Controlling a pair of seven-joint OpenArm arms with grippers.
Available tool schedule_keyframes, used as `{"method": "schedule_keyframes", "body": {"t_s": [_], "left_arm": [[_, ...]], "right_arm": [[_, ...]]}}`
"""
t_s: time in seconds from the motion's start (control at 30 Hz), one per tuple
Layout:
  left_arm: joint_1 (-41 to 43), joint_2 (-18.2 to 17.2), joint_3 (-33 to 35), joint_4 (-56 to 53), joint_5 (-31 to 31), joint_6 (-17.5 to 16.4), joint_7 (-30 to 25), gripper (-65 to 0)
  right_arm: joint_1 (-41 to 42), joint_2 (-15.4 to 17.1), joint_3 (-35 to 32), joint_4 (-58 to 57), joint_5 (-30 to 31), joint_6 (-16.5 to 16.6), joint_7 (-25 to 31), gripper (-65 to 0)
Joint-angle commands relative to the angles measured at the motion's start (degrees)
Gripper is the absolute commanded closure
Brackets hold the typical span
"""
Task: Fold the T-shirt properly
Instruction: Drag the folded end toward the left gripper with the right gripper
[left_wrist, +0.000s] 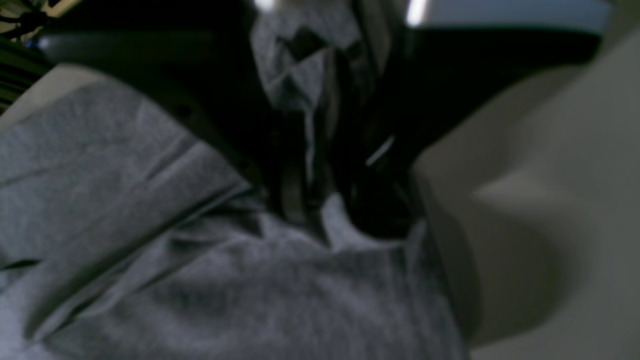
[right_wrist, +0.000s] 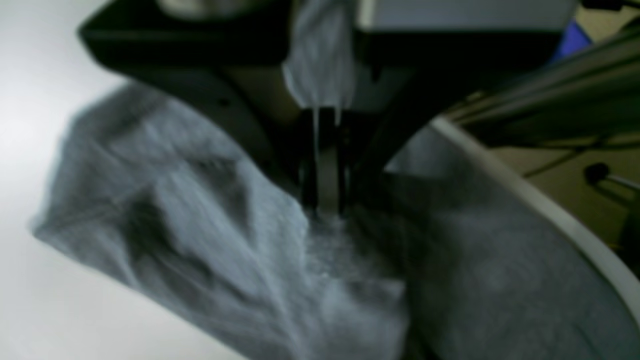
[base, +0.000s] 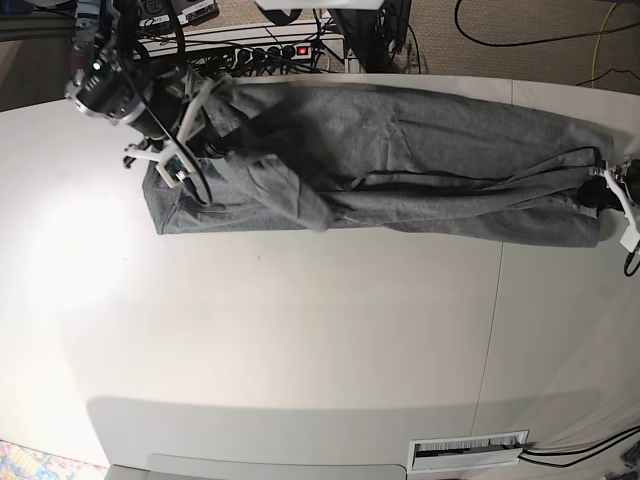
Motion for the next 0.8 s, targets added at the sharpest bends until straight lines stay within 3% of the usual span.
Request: {"method": "schedule_keyframes", "body": {"t_s": [0.0, 0.2, 0.47, 0.57, 0.67, 0.77], "left_arm": [[-0.87, -1.88, -0.48, 0.52, -1.07, -0.3, -0.9, -14.1], [-0.87, -1.88, -0.48, 0.52, -1.07, -0.3, -0.9, -14.1], [-0.9, -1.88, -0.48, 0.52, -1.07, -0.3, -0.9, -14.1], [-0.9, -1.88, -0.48, 0.52, -1.09, -0.3, -0.92, -14.1], [-0.9, -1.88, -0.48, 0.52, -1.09, -0.3, -1.49, -14.1], [-0.9, -1.88, -0.48, 0.52, -1.07, -0.3, -1.97, -14.1]], "right_arm": [[-1.22, 0.68, 1.66, 1.92, 1.29, 0.28, 1.33, 0.0], [-3.91, 0.72, 6.38, 3.34, 0.87, 0.28, 1.2, 0.0], [-3.89, 0.96, 9.79, 3.34, -5.64, 0.24, 1.25, 0.0], [-3.87, 0.87, 9.77, 3.34, -7.41, 0.13, 3.06, -14.4], [-3.82, 0.63, 9.75, 3.34, -6.23, 0.13, 8.63, -15.8], [-2.97, 0.13, 9.7, 3.37, -1.99, 0.17, 8.79, -15.8]]}}
